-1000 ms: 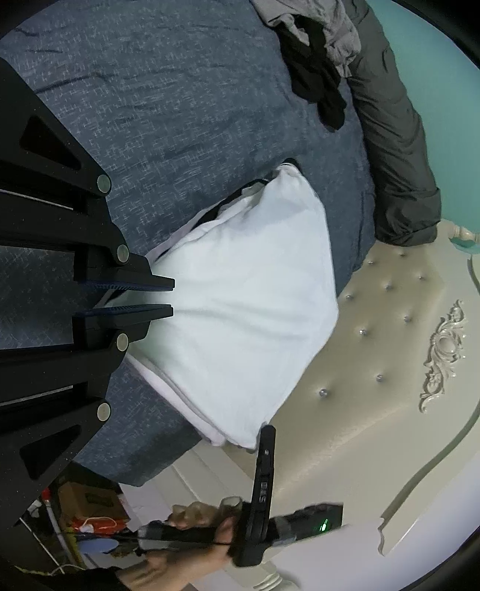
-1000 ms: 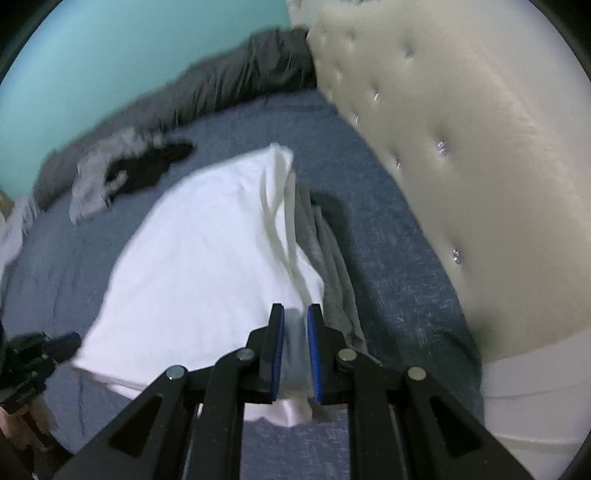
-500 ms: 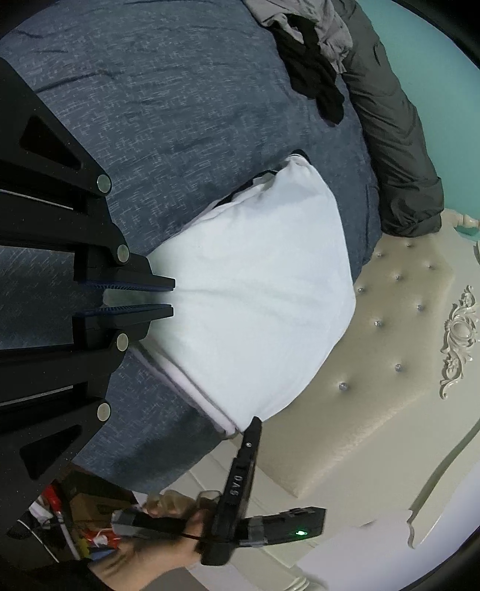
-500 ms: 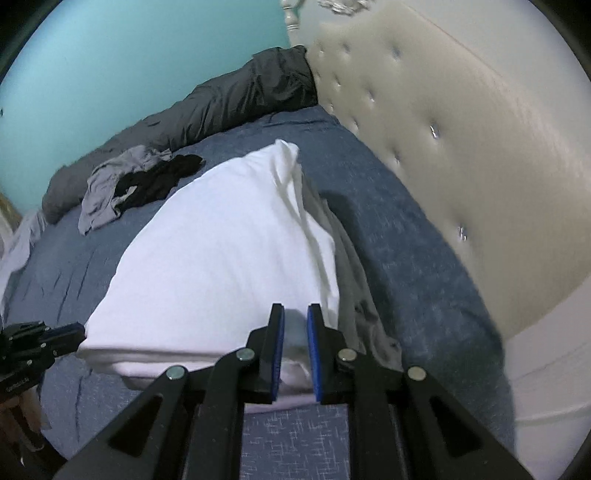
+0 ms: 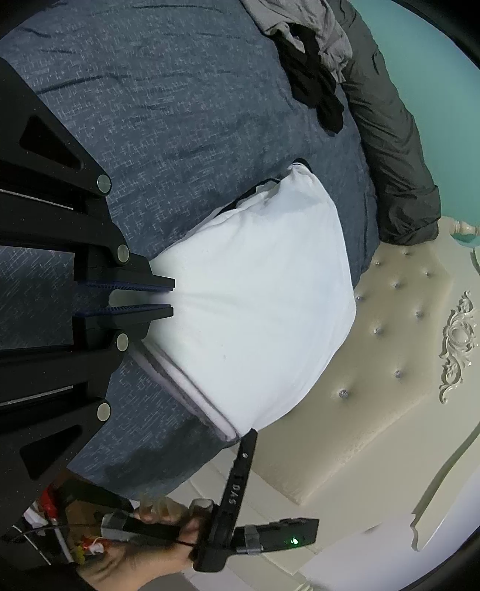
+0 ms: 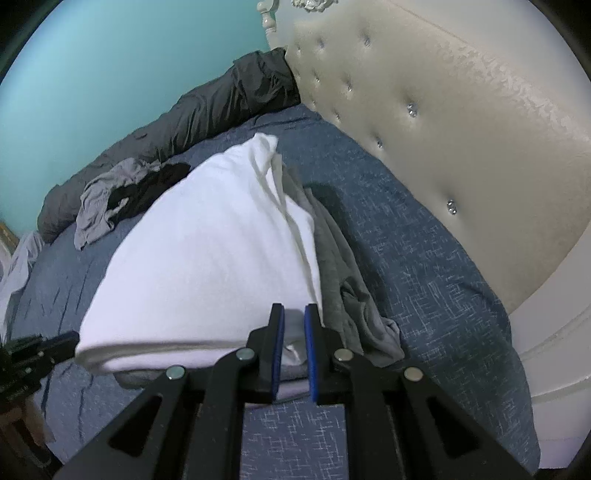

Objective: Fold clothes

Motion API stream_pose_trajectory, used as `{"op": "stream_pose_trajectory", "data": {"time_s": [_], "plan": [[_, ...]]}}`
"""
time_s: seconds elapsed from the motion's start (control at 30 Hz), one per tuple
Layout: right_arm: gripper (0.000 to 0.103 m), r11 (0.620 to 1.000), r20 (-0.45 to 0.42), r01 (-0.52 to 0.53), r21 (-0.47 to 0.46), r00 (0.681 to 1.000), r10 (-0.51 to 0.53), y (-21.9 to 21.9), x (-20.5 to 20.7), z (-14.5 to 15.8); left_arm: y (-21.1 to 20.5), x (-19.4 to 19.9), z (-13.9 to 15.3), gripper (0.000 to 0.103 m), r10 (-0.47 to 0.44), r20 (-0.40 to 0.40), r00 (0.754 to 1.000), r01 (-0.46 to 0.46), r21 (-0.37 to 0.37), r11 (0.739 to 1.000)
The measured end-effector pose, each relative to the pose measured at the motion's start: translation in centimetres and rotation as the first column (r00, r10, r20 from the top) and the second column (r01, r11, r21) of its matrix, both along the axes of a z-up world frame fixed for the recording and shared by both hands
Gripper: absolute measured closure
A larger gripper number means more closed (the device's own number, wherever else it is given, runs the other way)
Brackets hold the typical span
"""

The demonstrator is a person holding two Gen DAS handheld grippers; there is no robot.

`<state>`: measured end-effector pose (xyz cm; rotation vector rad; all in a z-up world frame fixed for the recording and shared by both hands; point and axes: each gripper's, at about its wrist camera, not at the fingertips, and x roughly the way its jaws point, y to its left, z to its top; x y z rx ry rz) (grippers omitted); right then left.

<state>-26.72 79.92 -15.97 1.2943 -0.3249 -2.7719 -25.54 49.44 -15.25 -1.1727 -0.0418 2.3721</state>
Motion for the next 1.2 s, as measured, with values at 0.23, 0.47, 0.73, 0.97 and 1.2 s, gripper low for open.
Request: {"op": "stream_pose_trajectory", "data": {"time_s": [0.23,0.47,0.73,0.97,1.2], "plan": [[0.094,0.999,-0.063,0.035,0.013,0.997,-0.034,0.4,1.4,2.5,-0.6,0.8,1.6,0.096,0.03,-0.02,0.999,-0.031,-0.023,0.999],[0.091,0.999,-0.1,0.052,-0.005,0.994,-0.052,0.5,4.0,4.4,-0.6,2.9,3.8,0.095,0.038,-0.055,0.998,-0.04,-0.032,0.999],[0.091,0.999,-0.147,0.045,0.01,0.988,-0.043,-0.7,7.7,7.2,-0.1,6.2,6.6,0.095,0.039,-0.093,0.995,-0.041,-0.028,0.999],[0.091,0.998,-0.183,0.05,0.025,0.982,-0.045,-2.0,11.0,9.5,-0.2,9.7,9.1,0.092,0.025,-0.131,0.991,-0.028,-0.022,0.999],[0.091,0.996,-0.207,0.077,0.054,0.976,-0.065,-3.3,15.1,11.2,-0.4,12.8,11.3,0.078,-0.002,-0.176,0.984,0.0,-0.011,1.0]]}}
